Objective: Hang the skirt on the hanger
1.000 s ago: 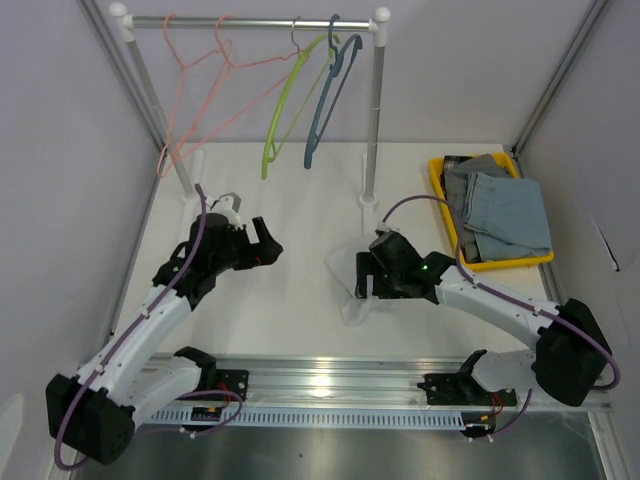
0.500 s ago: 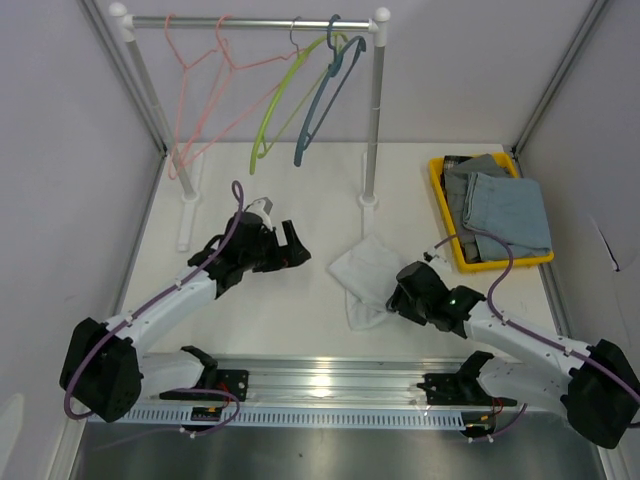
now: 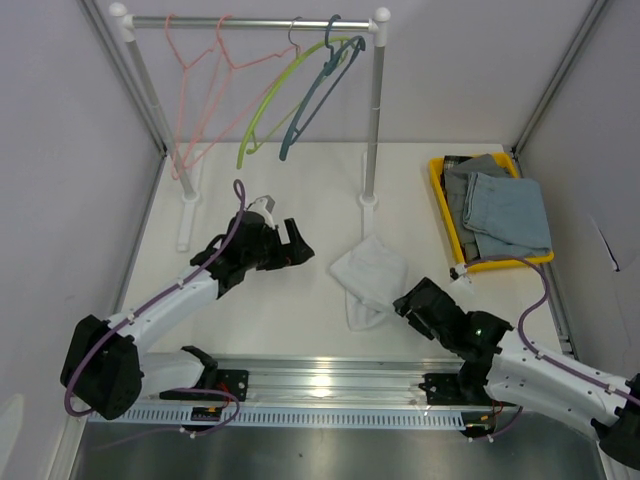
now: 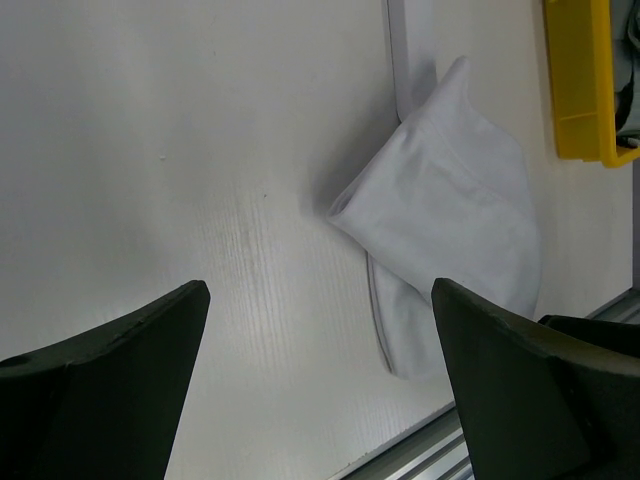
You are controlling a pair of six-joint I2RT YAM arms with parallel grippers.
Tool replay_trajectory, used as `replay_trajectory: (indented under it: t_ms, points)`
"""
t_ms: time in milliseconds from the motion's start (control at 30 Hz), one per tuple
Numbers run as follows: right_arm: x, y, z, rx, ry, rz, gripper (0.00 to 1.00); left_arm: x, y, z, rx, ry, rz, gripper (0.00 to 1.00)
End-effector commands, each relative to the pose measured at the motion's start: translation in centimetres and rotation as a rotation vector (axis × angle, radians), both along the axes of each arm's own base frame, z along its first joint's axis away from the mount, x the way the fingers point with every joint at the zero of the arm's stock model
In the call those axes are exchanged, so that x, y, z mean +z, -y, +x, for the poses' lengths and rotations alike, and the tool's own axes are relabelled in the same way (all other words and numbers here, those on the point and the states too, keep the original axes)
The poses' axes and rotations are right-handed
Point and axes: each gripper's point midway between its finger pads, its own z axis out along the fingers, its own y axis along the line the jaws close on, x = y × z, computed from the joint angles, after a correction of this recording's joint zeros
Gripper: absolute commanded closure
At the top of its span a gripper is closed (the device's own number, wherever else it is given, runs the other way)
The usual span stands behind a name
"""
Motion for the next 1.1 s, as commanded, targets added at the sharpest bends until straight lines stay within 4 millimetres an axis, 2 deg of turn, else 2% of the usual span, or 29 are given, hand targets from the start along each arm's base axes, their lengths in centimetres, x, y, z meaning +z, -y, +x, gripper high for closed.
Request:
replay_trajectory:
  t_ms: [0, 67, 167, 333, 400, 467, 533, 600, 667, 700, 767, 833, 867, 900, 933, 967, 1033, 1067]
  points:
    - [-2.1, 1.0, 0.0, -0.110, -0.037, 0.012, 0.38, 1.6, 1.3, 1.2, 0.006, 0.045, -0.048, 0.01]
    - [-3.3, 0.8, 0.2, -0.125, -0.065, -0.013, 0.41, 1.4, 1.7, 1.3, -0.001, 0.037, -0.047, 0.00]
    - [-3.8, -0.2, 1.1, -0.107, -0.065, -0.007, 0.44, 1.5, 2.0, 1.3, -0.007, 0.041, -0.050, 0.01]
    - [-4.4, -1.4, 2.8, -0.093, -0.074, -0.027, 0.44, 1.4, 2.0, 1.2, -0.007, 0.039, -0.045, 0.01]
    - [-5.2, -1.6, 3.0, -0.087, -0.098, -0.059, 0.44, 1.4, 2.0, 1.2, -0.007, 0.042, -0.047, 0.01]
    - [-4.7, -2.2, 3.0, -0.095, -0.089, -0.056, 0.48, 1.5, 2.0, 1.3, -0.004, 0.043, -0.048, 0.01]
    - [-4.1, -1.9, 2.8, -0.110, -0.051, -0.083, 0.49, 1.5, 1.9, 1.3, 0.000, 0.046, -0.045, 0.01]
    - [-3.4, -1.7, 2.8, -0.104, -0.025, -0.057, 0.45, 1.6, 2.0, 1.6, 0.002, 0.050, -0.046, 0.01]
    - [-3.7, -1.4, 3.2, -0.106, -0.033, -0.046, 0.42, 1.7, 2.4, 2.0, 0.003, 0.052, -0.054, 0.01]
    - [-4.0, -1.3, 3.2, -0.083, -0.035, -0.070, 0.40, 1.1, 2.7, 2.3, -0.002, 0.037, -0.050, 0.01]
    - [-3.4, -2.1, 4.0, -0.061, -0.012, -0.065, 0.36, 1.9, 3.7, 3.3, -0.014, 0.075, -0.061, 0.01]
    - [-2.8, -2.7, 4.5, -0.034, 0.000, -0.091, 0.35, 0.9, 4.8, 4.2, -0.032, 0.071, -0.035, 0.01]
    - [-2.6, -2.9, 4.7, -0.027, 0.003, -0.102, 0.35, 1.6, 5.6, 4.9, -0.041, 0.078, -0.045, 0.00]
    - [-2.8, -2.8, 4.6, -0.009, -0.007, -0.131, 0.36, 0.8, 6.0, 5.2, -0.051, 0.058, -0.043, 0.01]
    - [-2.6, -3.0, 4.8, -0.003, -0.002, -0.136, 0.36, -1.0, 6.6, 5.3, -0.066, 0.014, -0.032, 0.01]
    - [-2.2, -3.2, 5.0, 0.000, 0.003, -0.135, 0.36, -0.9, 7.5, 5.6, -0.084, 0.005, -0.057, 0.01]
    - [-1.8, -2.9, 5.2, 0.001, 0.012, -0.143, 0.36, -2.4, 8.4, 6.2, -0.091, -0.018, -0.064, 0.02]
    - [-1.5, -2.9, 5.3, 0.000, 0.016, -0.141, 0.36, -2.2, 9.0, 6.6, -0.100, -0.007, -0.077, 0.03]
